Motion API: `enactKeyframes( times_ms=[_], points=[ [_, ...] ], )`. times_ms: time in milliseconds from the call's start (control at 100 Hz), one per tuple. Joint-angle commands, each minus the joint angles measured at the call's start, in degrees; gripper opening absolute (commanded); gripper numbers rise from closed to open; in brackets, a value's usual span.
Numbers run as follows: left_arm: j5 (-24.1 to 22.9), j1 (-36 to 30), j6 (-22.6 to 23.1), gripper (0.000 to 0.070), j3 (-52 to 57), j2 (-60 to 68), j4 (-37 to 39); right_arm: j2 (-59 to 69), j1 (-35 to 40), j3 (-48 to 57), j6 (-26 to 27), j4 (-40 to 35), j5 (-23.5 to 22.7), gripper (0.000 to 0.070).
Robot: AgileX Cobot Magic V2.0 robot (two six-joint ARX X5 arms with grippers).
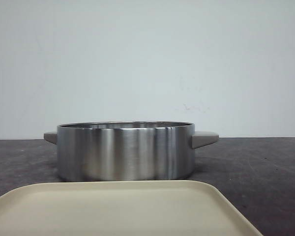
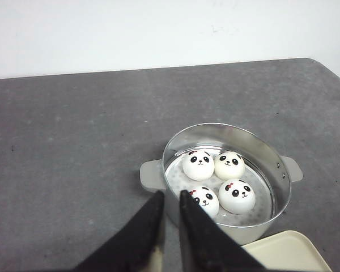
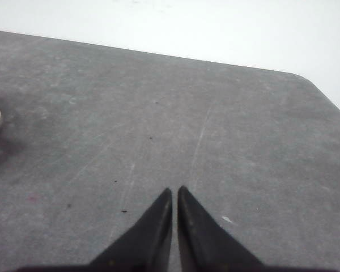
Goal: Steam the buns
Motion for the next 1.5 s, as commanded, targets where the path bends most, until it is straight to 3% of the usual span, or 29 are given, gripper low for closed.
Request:
enactKeyframes(
  times_ms=[0, 130, 320, 450, 610, 870, 1250, 1490],
  points=[
    [-0.33, 0.39, 2.21, 0.0, 0.35, 0.13, 1.86, 0.0, -0.11, -0.15, 0.61, 0.74, 0.02, 0.0011],
    [2.69, 5.16, 5.29, 0.0, -8.13, -2.86, 14.84, 0.0, -0.11, -0.15, 0.59, 0.74, 0.02, 0.0011],
    [18.88, 16.26, 4.2, 0.0, -30.88, -12.76, 40.22, 0.0, -0.11, -0.15, 0.59, 0.74, 0.02, 0.0011],
    [18.95, 22.12, 4.68, 0.0, -42.29, -17.59, 48.33, 0.0, -0.11, -0.15, 0.61, 0.74, 0.02, 0.0011],
    [14.88, 28.0, 4.68, 0.0, -53.33, -22.8, 52.83, 0.0, -0.11, -0.15, 0.59, 0.74, 0.02, 0.0011],
    [14.75, 32.44, 5.11, 0.0, -64.5, -29.64, 56.52, 0.0, -0.11, -0.15, 0.59, 0.74, 0.02, 0.0011],
    [14.78, 35.56, 5.75, 0.0, -70.07, -33.18, 56.0, 0.0, -0.11, -0.15, 0.61, 0.74, 0.02, 0.0011],
    [14.78, 35.71, 9.16, 0.0, -70.07, -34.29, 47.15, 0.0, -0.11, -0.15, 0.61, 0.74, 0.02, 0.0011]
  ],
)
